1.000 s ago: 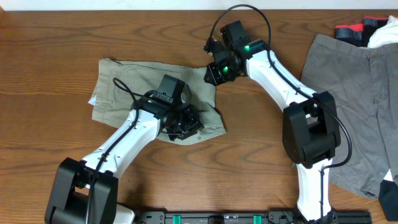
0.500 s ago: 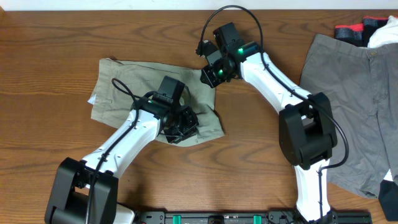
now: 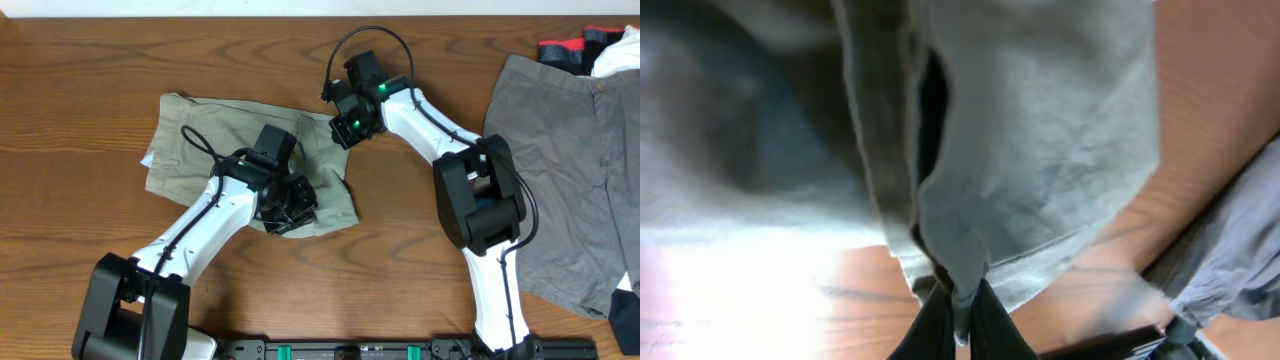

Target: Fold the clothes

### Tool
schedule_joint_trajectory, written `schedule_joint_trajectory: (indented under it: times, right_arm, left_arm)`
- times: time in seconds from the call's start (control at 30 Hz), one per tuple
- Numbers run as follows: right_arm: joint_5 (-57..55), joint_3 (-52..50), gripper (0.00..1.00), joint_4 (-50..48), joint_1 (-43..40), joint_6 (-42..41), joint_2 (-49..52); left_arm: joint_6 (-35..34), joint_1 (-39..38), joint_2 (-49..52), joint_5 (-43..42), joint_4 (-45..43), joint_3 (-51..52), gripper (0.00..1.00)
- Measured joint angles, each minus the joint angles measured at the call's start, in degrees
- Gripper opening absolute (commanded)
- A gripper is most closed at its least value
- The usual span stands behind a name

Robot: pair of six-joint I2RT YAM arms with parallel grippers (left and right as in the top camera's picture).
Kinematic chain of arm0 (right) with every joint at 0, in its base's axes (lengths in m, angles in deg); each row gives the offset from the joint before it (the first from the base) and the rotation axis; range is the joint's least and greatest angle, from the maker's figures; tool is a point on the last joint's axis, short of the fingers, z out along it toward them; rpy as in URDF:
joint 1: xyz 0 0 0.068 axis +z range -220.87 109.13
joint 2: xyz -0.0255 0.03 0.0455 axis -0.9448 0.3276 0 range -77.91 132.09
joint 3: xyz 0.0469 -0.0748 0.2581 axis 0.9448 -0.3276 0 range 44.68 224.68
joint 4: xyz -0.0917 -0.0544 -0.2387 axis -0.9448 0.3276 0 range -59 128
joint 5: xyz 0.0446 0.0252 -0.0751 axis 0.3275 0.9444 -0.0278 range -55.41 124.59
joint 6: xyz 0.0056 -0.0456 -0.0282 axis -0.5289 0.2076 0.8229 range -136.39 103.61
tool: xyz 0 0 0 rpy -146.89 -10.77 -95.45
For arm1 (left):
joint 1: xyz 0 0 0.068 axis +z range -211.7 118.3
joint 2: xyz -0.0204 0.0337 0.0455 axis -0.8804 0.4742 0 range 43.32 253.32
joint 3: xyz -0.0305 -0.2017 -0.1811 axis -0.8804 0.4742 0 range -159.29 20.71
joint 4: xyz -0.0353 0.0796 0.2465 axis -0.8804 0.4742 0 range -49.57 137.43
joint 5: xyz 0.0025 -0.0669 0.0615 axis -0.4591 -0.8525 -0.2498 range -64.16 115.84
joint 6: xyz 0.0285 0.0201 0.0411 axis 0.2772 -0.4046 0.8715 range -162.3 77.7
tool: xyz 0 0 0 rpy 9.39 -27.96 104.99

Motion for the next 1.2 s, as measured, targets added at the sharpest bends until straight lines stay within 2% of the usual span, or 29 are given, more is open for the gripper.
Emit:
schedule_joint_trajectory:
  times: [0.2,0.5,0.53,0.6,0.67,0.7,0.8,0.9,1.13,1.17,1.2]
  right_arm:
    - [0.44,0.07,0.10,0.90,-1.60,0.02,0.13]
    - [1.05,0.81,0.09,1.68,-1.81,0.48,0.63]
    - [1.05,0.81,0.09,1.70,-1.81,0.48,0.63]
    - [1.01,0.85,0.10,1.75,-1.81,0.48,0.63]
    - [1.07,0.85,0.15,1.77,-1.81,0.50,0.63]
    - [1.11,0.87,0.17,1.81,-1.81,0.55,0.63]
    - [1.62,0.98,0.26,2.12,-1.79,0.66,0.63]
    - [2.19,1.18,0.31,2.80,-1.79,1.07,0.63]
    - [2.16,1.33,0.34,5.95,-1.92,3.32,-0.11]
    - [1.97,1.16,0.33,6.82,-2.03,3.54,-0.46]
    - [1.77,0.81,0.30,7.61,-2.14,3.80,-0.90]
  left_arm:
    - [3.58,0.00,0.02,2.16,6.82,0.00,0.06]
    - [5.46,0.50,0.02,13.42,10.08,-0.02,0.07]
    - [5.62,0.59,0.02,14.60,9.99,-0.02,0.09]
    - [5.90,0.66,0.02,16.76,9.90,-0.02,0.25]
    - [5.77,0.76,0.02,18.75,10.45,0.09,0.34]
    - [6.03,0.83,0.02,19.41,10.45,0.09,0.42]
    - [6.88,1.29,0.02,20.90,10.38,0.09,0.50]
    - [7.19,2.25,0.02,21.38,10.73,0.09,0.50]
    - [10.14,4.76,-0.46,19.87,11.47,0.09,0.50]
    - [10.54,4.87,-0.83,19.52,11.67,0.09,0.49]
    - [11.02,4.96,-1.46,19.23,11.82,0.09,0.43]
